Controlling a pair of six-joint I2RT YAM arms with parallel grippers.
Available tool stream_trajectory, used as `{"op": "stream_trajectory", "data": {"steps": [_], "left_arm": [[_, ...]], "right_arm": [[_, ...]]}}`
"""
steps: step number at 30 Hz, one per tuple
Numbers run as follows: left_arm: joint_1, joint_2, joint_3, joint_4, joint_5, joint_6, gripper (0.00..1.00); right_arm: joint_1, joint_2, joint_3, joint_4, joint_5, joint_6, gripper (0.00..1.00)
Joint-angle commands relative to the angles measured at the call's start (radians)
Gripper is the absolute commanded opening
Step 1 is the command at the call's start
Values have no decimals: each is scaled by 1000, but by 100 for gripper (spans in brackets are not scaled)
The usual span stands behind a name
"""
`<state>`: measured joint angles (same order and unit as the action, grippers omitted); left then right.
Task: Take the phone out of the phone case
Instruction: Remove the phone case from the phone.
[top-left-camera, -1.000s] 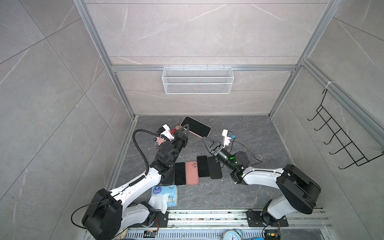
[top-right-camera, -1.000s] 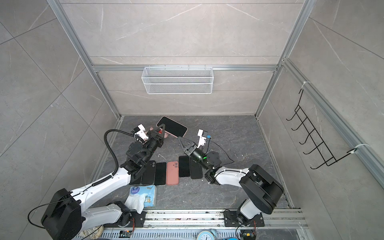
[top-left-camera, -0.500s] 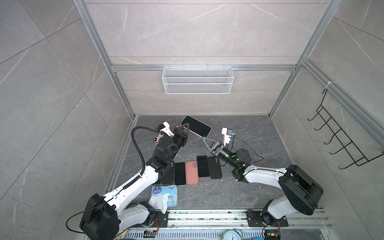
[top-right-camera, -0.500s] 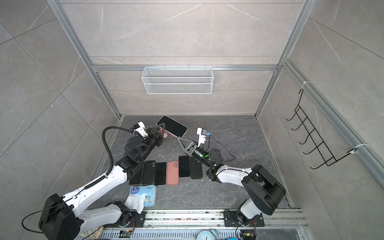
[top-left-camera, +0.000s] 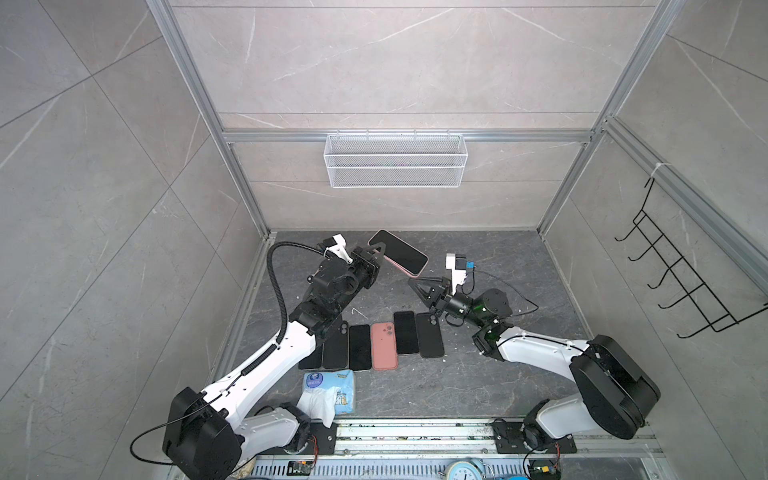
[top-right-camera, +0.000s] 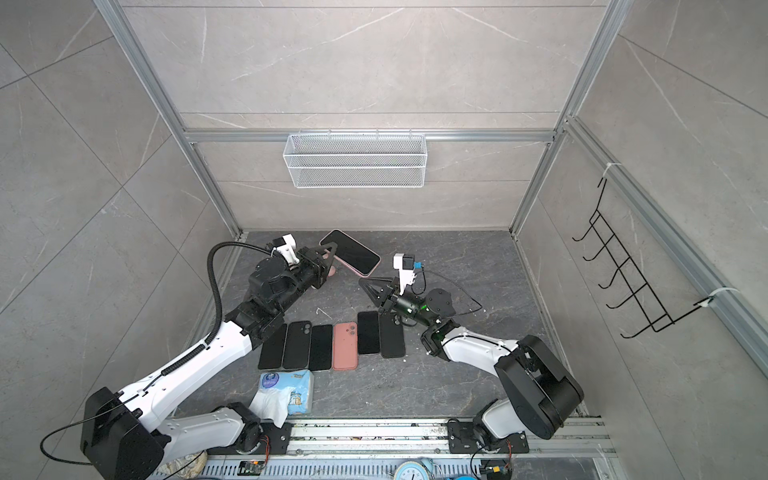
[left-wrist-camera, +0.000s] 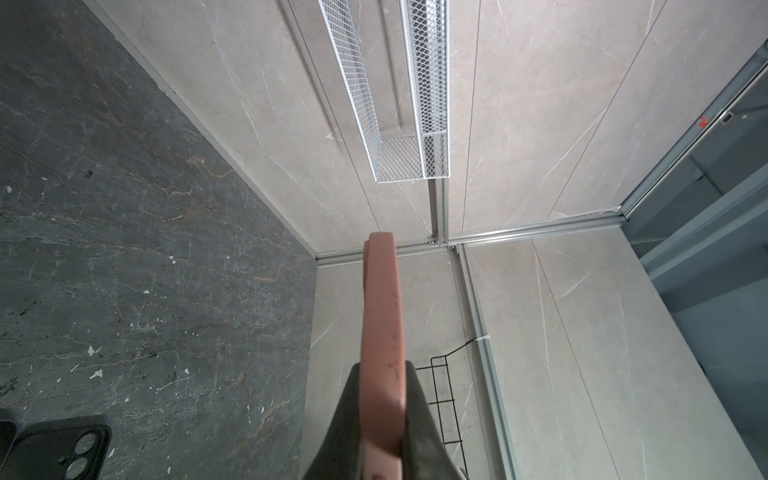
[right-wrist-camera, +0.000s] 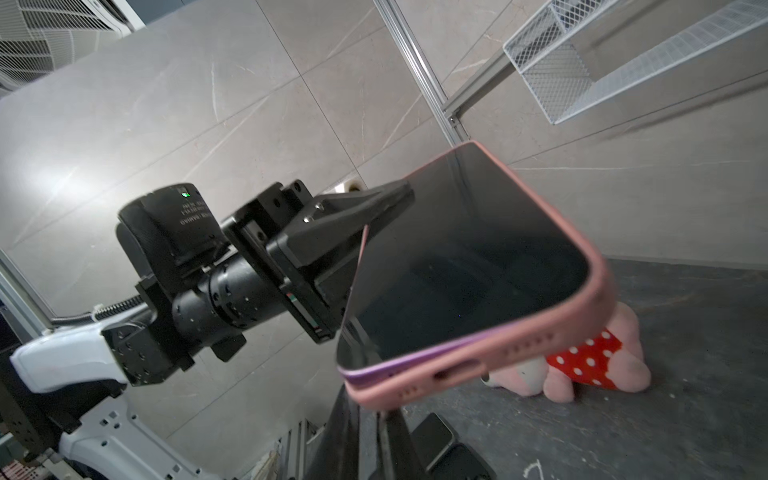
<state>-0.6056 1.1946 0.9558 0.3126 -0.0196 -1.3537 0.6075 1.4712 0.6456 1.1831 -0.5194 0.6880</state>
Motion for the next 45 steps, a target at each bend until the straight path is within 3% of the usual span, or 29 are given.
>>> {"op": "stream_trajectory", "data": {"steps": [1,6,9,12,15,18,20,23,25,29,34,45], "left_arm": [[-15,-6,66,57,152,15,0],[12,-2,69,77,201,26,0],[90,-31,49,109,258,27,0],[211,-2,103,135,491,74,0],[287,106,189,277,866,120,0],[303,154,229,341,1090,237,0],[303,160,269,224,1203,414,0],[303,117,281,-26,1223,735,0],[300,116,301,-96,1245,816,0],[297,126,297,-21,1268,804,0],[267,135,293,20,1276,811,0],[247,126,268,34,1275,818,0]], "right_arm": [[-46,-22,25,-131,120,-95,0],[-73,-46,3,-132,114,-76,0],[-95,-91,-84,-131,60,-50,30],[-145,-170,-186,-162,-2,-25,48],[-199,-272,-167,-312,-156,-49,54],[-202,-335,-15,-676,-294,-213,56],[-201,-337,120,-973,-362,-363,56],[-197,-340,249,-1244,-383,-523,56],[-196,-348,283,-1312,-390,-574,57],[-183,-326,342,-1401,-430,-639,57],[-84,-308,370,-1411,-421,-715,57],[-61,-231,429,-1399,-415,-732,55]]}}
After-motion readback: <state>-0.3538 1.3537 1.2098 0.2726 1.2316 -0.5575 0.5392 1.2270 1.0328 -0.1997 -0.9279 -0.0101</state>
